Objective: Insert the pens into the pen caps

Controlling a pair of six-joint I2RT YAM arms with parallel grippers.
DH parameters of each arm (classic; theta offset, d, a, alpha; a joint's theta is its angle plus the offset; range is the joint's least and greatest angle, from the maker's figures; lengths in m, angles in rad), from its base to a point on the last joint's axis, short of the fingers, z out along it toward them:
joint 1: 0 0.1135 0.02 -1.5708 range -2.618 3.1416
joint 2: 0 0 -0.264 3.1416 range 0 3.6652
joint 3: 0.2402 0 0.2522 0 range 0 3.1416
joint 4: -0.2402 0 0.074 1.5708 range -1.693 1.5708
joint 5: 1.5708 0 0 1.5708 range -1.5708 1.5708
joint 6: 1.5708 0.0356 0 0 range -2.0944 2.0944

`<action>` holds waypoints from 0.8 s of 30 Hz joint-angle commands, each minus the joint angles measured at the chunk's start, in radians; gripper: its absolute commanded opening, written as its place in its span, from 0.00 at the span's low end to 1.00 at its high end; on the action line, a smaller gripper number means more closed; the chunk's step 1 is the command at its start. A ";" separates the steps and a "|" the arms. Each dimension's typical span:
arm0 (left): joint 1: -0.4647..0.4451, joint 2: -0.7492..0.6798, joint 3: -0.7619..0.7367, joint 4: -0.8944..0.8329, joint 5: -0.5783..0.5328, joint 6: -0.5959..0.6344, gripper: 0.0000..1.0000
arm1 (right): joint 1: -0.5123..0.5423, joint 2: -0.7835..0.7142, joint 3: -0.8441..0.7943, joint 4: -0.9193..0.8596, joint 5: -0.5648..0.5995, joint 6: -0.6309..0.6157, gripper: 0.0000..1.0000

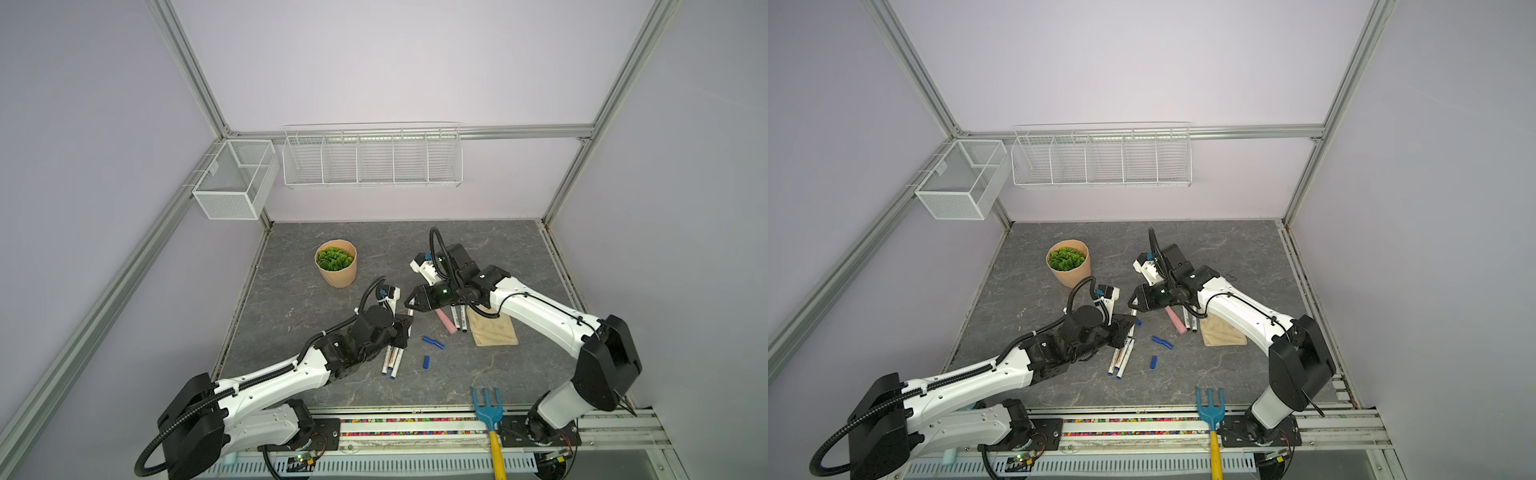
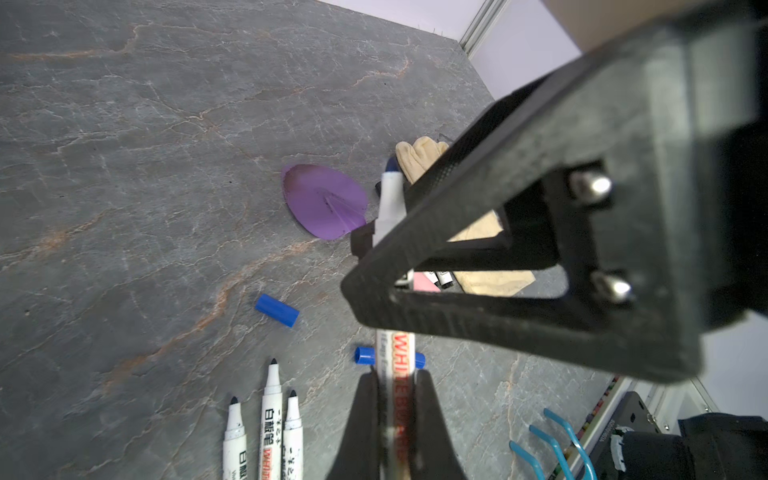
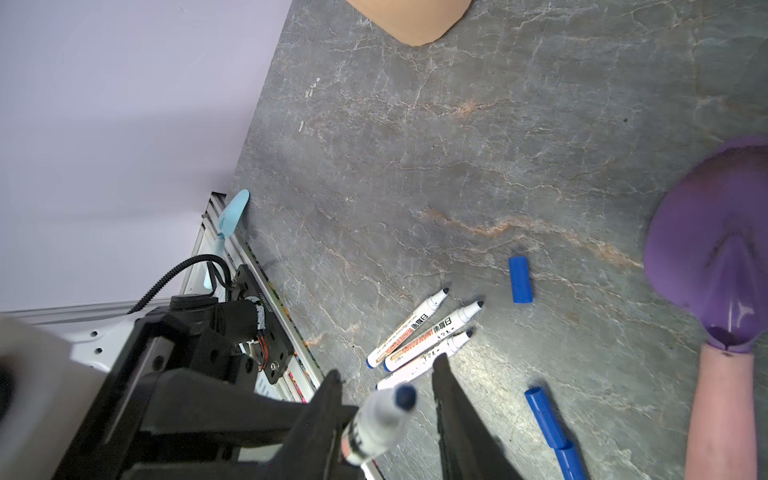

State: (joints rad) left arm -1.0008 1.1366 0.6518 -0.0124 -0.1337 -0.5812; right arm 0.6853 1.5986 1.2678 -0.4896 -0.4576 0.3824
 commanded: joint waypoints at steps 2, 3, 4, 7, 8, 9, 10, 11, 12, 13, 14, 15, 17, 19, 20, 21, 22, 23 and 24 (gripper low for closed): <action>-0.005 -0.020 0.006 0.028 -0.020 0.017 0.00 | 0.002 0.011 0.008 -0.003 -0.049 0.008 0.25; -0.005 -0.020 0.006 0.032 -0.025 0.020 0.00 | 0.000 0.010 0.008 -0.003 -0.059 0.006 0.21; -0.005 -0.020 0.005 0.035 -0.030 0.020 0.00 | -0.003 0.008 0.008 -0.001 -0.069 0.006 0.18; -0.005 -0.014 -0.001 0.044 -0.046 0.018 0.03 | -0.020 -0.004 -0.006 0.026 -0.126 0.031 0.12; -0.005 -0.010 -0.006 0.047 -0.050 0.017 0.16 | -0.027 -0.010 -0.016 0.045 -0.150 0.047 0.12; -0.005 -0.009 -0.012 0.049 -0.050 0.013 0.26 | -0.035 -0.017 -0.030 0.067 -0.172 0.064 0.11; -0.005 -0.005 -0.017 0.051 -0.053 0.009 0.35 | -0.040 -0.022 -0.040 0.084 -0.184 0.078 0.11; -0.005 0.000 -0.024 0.052 -0.055 0.003 0.41 | -0.043 -0.029 -0.050 0.098 -0.195 0.088 0.11; -0.005 0.005 -0.030 0.056 -0.052 -0.001 0.44 | -0.046 -0.034 -0.056 0.103 -0.200 0.088 0.11; -0.005 0.009 -0.034 0.062 -0.047 -0.004 0.46 | -0.044 -0.037 -0.057 0.103 -0.201 0.087 0.11; -0.005 0.013 -0.039 0.070 -0.041 -0.008 0.47 | -0.045 -0.039 -0.059 0.103 -0.202 0.085 0.11; -0.005 0.018 -0.042 0.080 -0.034 -0.009 0.47 | -0.044 -0.042 -0.061 0.102 -0.203 0.082 0.11; -0.005 0.027 -0.043 0.103 -0.017 -0.008 0.46 | -0.045 -0.044 -0.061 0.097 -0.204 0.078 0.11; -0.005 0.039 -0.033 0.115 -0.003 -0.002 0.45 | -0.045 -0.046 -0.061 0.098 -0.207 0.077 0.11; -0.005 0.046 -0.026 0.120 0.003 0.002 0.44 | -0.045 -0.048 -0.061 0.098 -0.208 0.077 0.10; -0.005 0.055 -0.017 0.120 0.008 0.007 0.43 | -0.044 -0.047 -0.062 0.100 -0.210 0.076 0.10; -0.006 0.063 -0.009 0.120 0.014 0.011 0.41 | -0.046 -0.047 -0.062 0.099 -0.209 0.076 0.10; -0.005 0.070 0.000 0.117 0.018 0.016 0.38 | -0.047 -0.047 -0.062 0.098 -0.210 0.076 0.10; -0.005 0.076 0.008 0.117 0.023 0.018 0.35 | -0.048 -0.049 -0.064 0.098 -0.208 0.076 0.10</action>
State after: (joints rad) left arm -1.0054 1.1950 0.6220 0.0776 -0.1322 -0.5831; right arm 0.6418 1.5799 1.2201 -0.4042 -0.6434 0.4561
